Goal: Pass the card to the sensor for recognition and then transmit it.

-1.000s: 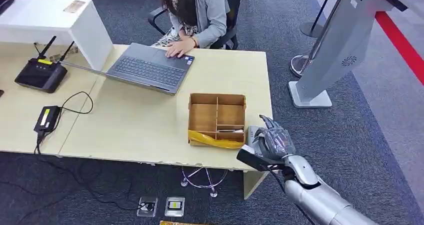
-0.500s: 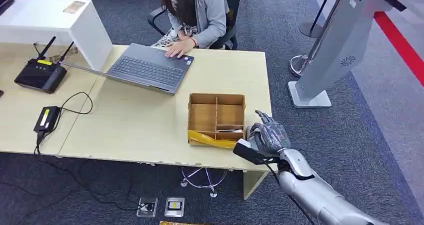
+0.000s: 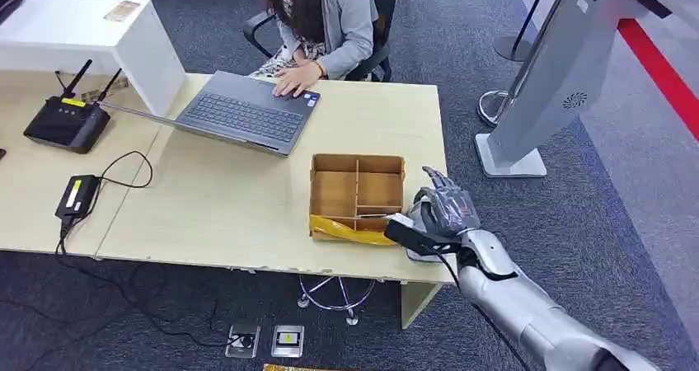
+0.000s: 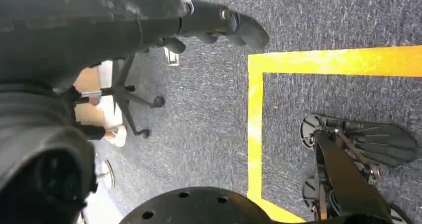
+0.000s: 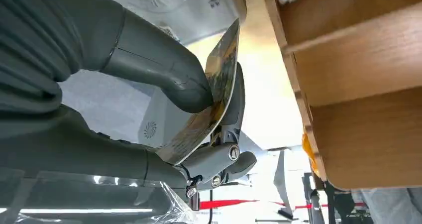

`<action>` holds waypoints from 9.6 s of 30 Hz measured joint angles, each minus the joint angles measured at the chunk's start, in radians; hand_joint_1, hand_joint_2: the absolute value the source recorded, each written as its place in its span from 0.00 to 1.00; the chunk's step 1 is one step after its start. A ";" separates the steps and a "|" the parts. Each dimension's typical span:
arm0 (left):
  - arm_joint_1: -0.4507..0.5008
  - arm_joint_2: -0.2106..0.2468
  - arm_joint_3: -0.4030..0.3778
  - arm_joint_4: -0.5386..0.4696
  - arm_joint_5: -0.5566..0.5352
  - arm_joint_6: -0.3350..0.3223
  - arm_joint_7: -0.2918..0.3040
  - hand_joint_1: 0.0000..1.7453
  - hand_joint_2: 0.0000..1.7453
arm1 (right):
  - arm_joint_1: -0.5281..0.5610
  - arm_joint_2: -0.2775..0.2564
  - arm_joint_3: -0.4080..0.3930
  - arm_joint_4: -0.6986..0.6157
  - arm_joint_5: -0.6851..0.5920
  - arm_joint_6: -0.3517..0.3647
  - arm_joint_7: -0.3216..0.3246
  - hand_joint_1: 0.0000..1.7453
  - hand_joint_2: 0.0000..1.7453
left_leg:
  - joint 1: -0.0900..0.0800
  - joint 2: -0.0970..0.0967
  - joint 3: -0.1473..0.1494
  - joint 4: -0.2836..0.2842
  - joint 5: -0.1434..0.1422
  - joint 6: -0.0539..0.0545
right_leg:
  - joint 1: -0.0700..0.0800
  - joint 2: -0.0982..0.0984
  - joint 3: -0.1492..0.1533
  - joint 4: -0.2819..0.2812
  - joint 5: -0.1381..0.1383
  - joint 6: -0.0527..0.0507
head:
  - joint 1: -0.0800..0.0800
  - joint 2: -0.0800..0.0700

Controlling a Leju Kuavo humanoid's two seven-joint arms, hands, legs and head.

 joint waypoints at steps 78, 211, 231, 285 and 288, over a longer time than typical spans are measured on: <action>-0.005 0.019 -0.057 0.004 -0.053 -0.066 -0.009 0.00 0.00 | -0.125 0.145 -0.212 -0.085 0.459 0.201 0.156 0.00 0.00 | 0.000 0.000 0.000 0.000 0.001 -0.001 | 0.000 0.001 -0.001 0.000 0.001 0.000 | 0.000 0.000; -0.011 -0.018 -0.054 0.005 -0.066 -0.072 0.016 0.00 0.00 | 0.261 0.113 -0.164 -0.492 0.483 0.341 0.479 0.00 1.00 | 0.000 0.002 -0.001 0.000 0.000 -0.002 | 0.000 0.001 -0.001 0.000 0.000 -0.001 | 0.000 0.000; -0.011 -0.018 -0.055 0.005 -0.092 -0.071 0.003 0.00 0.00 | 0.246 0.145 -0.179 -0.396 0.485 0.293 0.457 0.00 1.00 | 0.000 0.002 -0.001 0.000 0.000 -0.002 | 0.000 0.001 -0.001 0.000 0.000 -0.001 | 0.000 0.000; -0.012 -0.026 -0.057 0.005 -0.122 -0.051 0.021 0.00 0.00 | 0.141 0.209 -0.193 -0.183 0.480 0.200 0.386 0.00 0.00 | 0.001 0.003 0.002 0.000 0.001 -0.003 | 0.001 0.002 0.000 0.000 0.001 -0.002 | 0.000 0.000; -0.012 -0.026 -0.057 0.005 -0.118 -0.048 0.025 0.00 0.00 | 0.126 0.205 -0.193 -0.185 0.491 0.216 0.388 0.00 1.00 | 0.001 0.003 0.002 0.000 0.001 -0.003 | 0.001 0.002 0.000 0.000 0.001 -0.002 | 0.000 0.000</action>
